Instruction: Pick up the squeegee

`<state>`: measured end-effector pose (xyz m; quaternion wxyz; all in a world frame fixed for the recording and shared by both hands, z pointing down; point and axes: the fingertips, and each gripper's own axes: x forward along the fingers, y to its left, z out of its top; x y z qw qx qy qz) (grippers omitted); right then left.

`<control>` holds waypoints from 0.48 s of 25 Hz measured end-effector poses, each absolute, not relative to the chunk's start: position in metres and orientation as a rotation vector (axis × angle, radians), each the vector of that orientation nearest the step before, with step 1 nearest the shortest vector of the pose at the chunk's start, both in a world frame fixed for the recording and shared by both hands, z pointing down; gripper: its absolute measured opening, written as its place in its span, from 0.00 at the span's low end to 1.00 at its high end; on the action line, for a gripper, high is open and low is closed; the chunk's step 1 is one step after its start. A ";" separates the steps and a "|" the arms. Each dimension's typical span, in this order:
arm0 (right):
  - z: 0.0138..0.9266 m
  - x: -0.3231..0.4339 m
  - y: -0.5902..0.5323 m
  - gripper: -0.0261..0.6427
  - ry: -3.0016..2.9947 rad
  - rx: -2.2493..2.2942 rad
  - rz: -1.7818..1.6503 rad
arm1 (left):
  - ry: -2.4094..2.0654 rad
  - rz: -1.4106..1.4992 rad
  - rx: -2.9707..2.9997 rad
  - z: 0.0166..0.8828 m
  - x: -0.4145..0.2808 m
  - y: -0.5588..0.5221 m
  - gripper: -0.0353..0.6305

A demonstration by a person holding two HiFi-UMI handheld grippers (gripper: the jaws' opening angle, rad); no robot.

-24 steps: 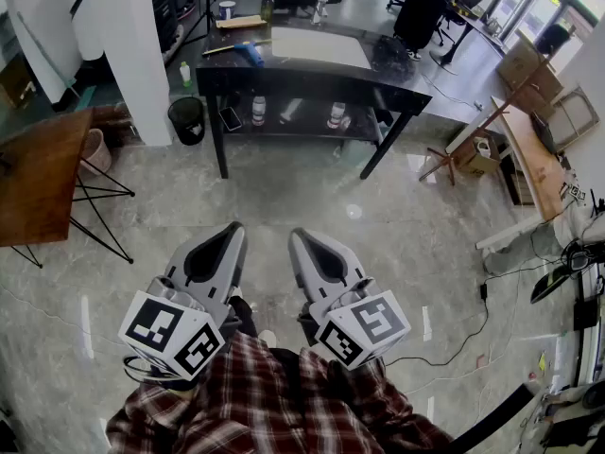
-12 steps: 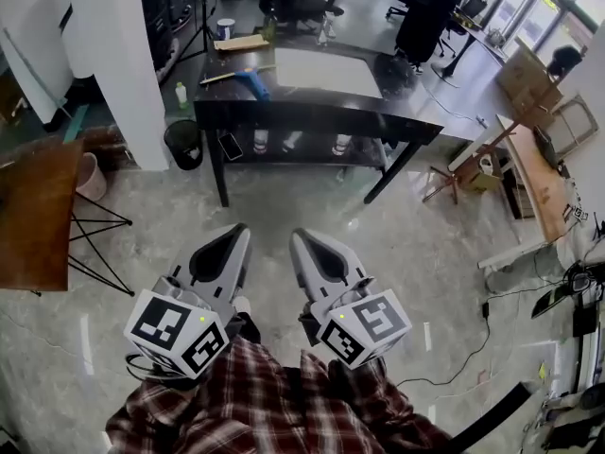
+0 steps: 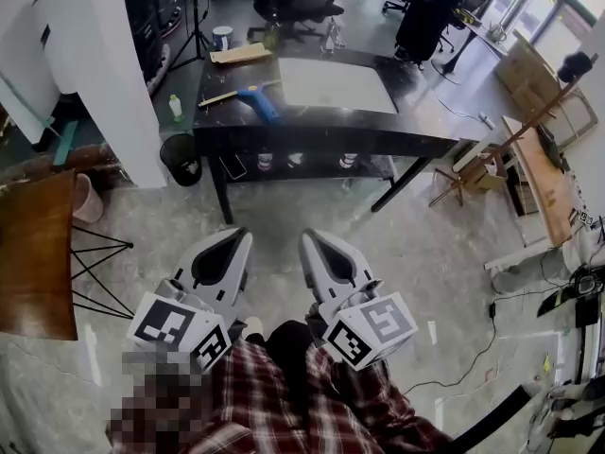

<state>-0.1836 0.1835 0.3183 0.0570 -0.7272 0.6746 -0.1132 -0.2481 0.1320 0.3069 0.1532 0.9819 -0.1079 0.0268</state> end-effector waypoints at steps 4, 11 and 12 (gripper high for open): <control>0.328 -0.166 0.161 0.06 2.016 -2.224 -0.379 | -0.298 0.126 2.786 0.322 -0.232 0.107 0.07; 0.338 -0.109 0.112 0.06 2.016 -2.215 -0.423 | -0.317 0.155 2.763 0.333 -0.177 0.059 0.07; 0.338 -0.099 0.104 0.06 2.028 -2.207 -0.422 | -0.331 0.151 2.759 0.333 -0.167 0.050 0.07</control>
